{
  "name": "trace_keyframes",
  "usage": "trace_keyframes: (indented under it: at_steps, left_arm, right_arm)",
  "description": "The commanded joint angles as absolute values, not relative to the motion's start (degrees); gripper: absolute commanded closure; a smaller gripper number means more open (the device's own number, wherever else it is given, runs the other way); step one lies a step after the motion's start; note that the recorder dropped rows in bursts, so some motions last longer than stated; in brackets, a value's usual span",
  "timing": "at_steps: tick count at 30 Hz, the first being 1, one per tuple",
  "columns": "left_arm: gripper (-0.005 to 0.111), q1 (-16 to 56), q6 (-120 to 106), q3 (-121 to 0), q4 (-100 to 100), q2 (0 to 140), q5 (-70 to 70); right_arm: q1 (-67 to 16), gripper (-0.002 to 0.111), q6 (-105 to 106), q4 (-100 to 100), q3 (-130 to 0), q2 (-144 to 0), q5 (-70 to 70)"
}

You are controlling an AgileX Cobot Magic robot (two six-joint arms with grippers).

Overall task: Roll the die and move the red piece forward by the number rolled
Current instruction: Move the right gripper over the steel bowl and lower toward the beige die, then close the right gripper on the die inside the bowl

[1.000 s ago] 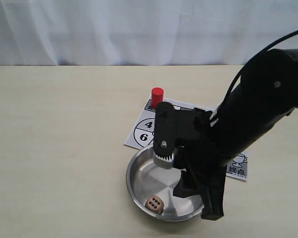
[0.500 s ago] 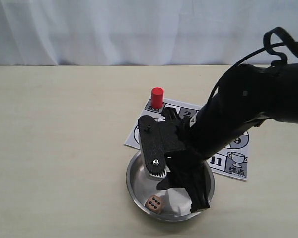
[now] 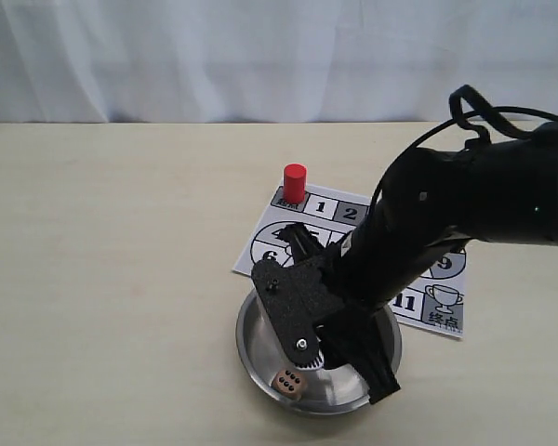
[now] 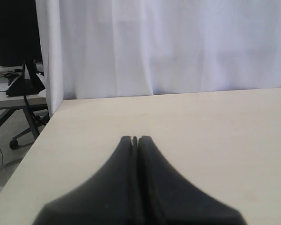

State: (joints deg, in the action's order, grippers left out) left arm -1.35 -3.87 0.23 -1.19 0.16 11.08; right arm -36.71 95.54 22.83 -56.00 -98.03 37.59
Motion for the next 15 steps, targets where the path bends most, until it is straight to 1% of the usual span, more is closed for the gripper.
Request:
trace_keyframes:
  at_steps: [1,4,7,15]
  left_arm:
    - [0.107,-1.25,-3.56,0.0,-0.8,0.0,10.69]
    - [0.107,-1.25,-3.56,0.0,-0.8,0.0,10.69]
    - [0.107,-1.25,-3.56,0.0,-0.8,0.0,10.69]
    - [0.107,-1.25,-3.56,0.0,-0.8,0.0,10.69]
  right_arm:
    - [-36.78,0.06,98.57,22.2,-56.25,-99.91,35.32]
    - [-36.78,0.06,98.93,22.05,-56.25,-102.54,31.99]
    - [-36.78,0.06,98.93,21.51,-56.25,-104.53,35.14]
    - [-36.78,0.06,98.93,21.39,-56.25,-104.45,36.35]
